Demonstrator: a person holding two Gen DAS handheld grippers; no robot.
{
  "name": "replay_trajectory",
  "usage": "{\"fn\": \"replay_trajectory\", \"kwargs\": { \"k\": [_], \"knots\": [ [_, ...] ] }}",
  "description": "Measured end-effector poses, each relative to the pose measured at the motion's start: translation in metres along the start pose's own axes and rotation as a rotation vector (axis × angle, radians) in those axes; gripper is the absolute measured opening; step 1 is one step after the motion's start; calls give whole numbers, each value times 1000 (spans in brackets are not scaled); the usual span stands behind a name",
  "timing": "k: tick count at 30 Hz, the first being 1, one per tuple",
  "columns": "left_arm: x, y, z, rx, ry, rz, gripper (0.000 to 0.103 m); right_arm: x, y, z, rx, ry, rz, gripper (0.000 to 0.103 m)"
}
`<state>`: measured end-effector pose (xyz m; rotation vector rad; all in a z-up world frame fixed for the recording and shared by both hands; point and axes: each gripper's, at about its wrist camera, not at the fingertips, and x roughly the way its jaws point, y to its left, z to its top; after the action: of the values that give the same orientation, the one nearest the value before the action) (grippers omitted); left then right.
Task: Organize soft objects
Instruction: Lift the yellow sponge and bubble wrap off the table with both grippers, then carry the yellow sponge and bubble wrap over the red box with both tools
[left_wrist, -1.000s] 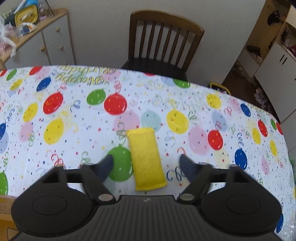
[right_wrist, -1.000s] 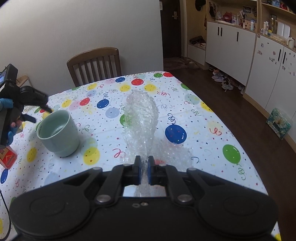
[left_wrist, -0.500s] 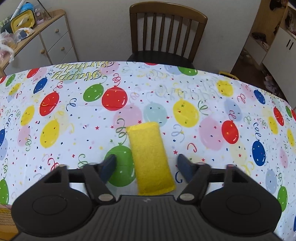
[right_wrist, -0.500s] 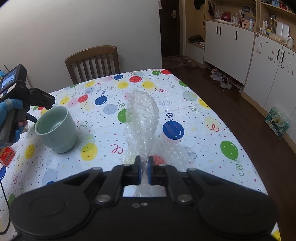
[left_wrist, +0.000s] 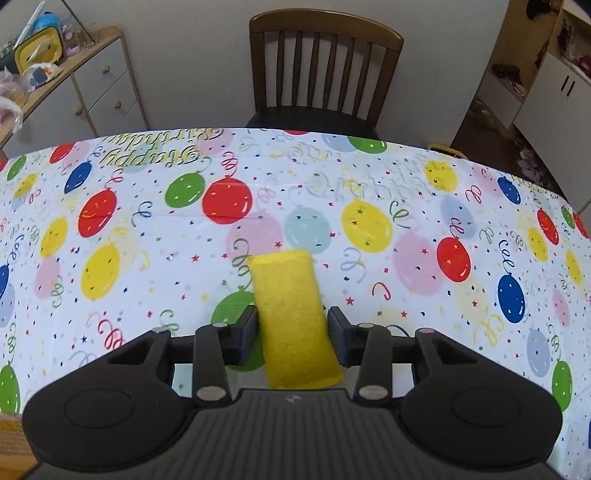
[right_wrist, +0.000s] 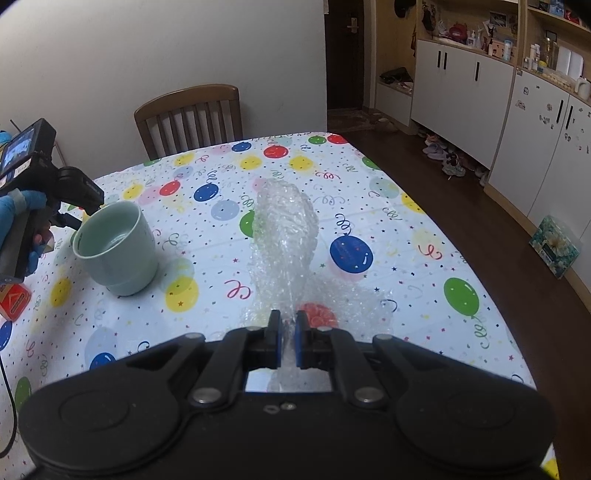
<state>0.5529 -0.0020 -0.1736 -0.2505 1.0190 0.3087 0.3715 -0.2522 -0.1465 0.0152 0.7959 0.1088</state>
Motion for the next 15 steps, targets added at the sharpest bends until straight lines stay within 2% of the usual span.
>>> {"fn": "replay_trajectory", "kwargs": {
  "k": [13, 15],
  "knots": [
    [-49, -1, -33, 22, -21, -102, 35, -45, -3, -1, -30, -38, 59, 6],
    [-60, 0, -37, 22, -26, -116, 31, -55, -6, -2, -23, -43, 72, 6]
  ]
}}
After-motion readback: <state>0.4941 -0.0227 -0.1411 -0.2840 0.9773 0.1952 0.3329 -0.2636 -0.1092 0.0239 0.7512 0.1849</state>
